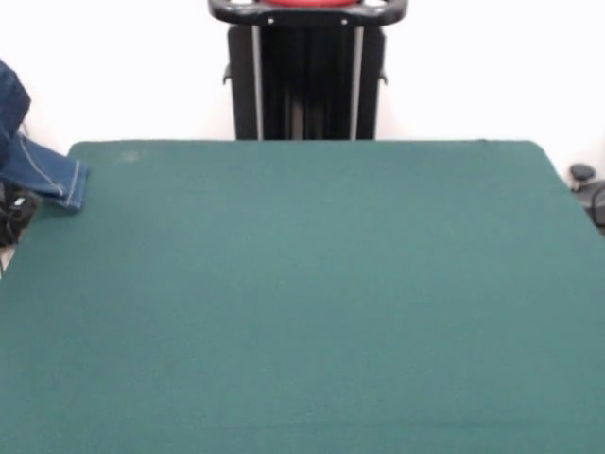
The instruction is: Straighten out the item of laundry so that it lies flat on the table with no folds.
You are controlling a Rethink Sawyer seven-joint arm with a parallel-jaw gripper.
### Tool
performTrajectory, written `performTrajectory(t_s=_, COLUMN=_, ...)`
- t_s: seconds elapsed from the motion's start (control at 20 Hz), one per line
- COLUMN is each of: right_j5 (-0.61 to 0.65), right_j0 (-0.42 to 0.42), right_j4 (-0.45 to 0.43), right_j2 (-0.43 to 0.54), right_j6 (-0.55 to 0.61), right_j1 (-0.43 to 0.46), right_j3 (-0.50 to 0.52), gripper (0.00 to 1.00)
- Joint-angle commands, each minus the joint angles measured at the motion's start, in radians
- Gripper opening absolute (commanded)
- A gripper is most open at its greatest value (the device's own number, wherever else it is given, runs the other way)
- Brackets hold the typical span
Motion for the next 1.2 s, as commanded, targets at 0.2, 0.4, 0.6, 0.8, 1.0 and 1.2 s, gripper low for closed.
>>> performTrajectory(t_s=0.2, right_j5=0.040, right_j0=0.038, right_j4=-0.066, right_j2=0.074, right_j6=-0.279, right_j1=0.071, right_j3=-0.067, gripper=0.00)
performTrajectory(t_s=0.4, right_j5=0.020, right_j0=0.040, right_j4=-0.087, right_j2=0.084, right_j6=-0.282, right_j1=0.105, right_j3=-0.095, gripper=0.00)
performTrajectory(t_s=0.6, right_j5=0.009, right_j0=0.039, right_j4=-0.097, right_j2=0.093, right_j6=-0.282, right_j1=0.143, right_j3=-0.119, gripper=0.00)
performTrajectory(t_s=0.8, right_j5=-0.005, right_j0=0.041, right_j4=-0.100, right_j2=0.088, right_j6=-0.275, right_j1=0.149, right_j3=-0.110, gripper=0.00)
performTrajectory(t_s=1.0, right_j5=-0.010, right_j0=0.062, right_j4=-0.105, right_j2=0.067, right_j6=-0.235, right_j1=0.128, right_j3=-0.074, gripper=0.00)
performTrajectory(t_s=1.2, right_j5=0.005, right_j0=0.114, right_j4=-0.108, right_j2=0.033, right_j6=-0.150, right_j1=0.088, right_j3=-0.015, gripper=0.00)
